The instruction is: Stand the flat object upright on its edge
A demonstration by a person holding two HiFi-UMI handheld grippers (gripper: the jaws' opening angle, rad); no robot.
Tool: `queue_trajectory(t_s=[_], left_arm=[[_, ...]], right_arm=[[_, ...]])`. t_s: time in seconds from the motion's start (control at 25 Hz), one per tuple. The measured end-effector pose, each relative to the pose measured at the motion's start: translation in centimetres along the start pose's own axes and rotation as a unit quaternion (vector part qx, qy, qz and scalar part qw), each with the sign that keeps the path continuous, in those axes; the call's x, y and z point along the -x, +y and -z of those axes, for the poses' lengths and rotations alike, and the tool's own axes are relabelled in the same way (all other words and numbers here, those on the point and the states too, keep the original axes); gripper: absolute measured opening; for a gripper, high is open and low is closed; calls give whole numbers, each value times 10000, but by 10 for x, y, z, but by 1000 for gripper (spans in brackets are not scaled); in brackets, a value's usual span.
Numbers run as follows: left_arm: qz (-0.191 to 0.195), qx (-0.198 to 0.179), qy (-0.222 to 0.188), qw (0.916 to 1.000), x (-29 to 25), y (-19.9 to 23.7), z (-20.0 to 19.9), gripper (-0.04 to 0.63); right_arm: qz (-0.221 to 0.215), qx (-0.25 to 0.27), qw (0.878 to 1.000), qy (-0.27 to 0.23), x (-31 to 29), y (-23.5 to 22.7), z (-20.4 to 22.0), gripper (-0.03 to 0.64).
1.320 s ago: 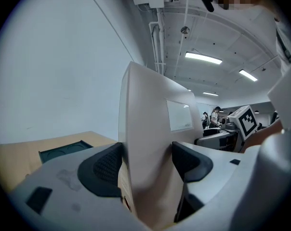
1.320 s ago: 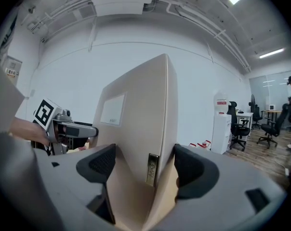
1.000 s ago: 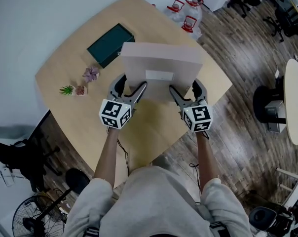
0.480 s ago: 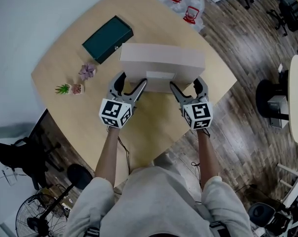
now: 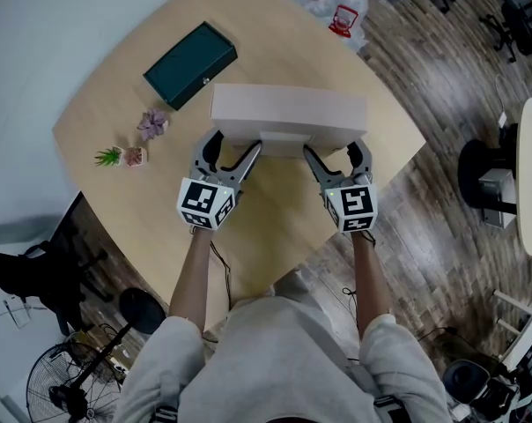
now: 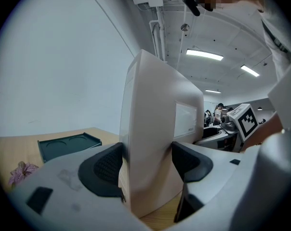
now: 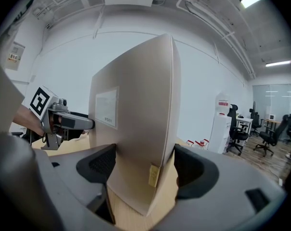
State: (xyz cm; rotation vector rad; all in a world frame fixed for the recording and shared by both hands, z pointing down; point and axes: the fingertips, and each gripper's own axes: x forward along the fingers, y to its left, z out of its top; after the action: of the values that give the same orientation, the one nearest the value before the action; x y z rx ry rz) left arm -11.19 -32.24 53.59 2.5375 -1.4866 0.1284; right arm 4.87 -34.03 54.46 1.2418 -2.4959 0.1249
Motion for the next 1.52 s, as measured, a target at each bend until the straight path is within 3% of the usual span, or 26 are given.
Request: queue_trajectory(t_s=[1.52], left_arm=[[94, -122, 94, 9998, 18, -11, 2, 313]], right_arm=[[65, 47, 10000, -51, 23, 7, 7, 383]])
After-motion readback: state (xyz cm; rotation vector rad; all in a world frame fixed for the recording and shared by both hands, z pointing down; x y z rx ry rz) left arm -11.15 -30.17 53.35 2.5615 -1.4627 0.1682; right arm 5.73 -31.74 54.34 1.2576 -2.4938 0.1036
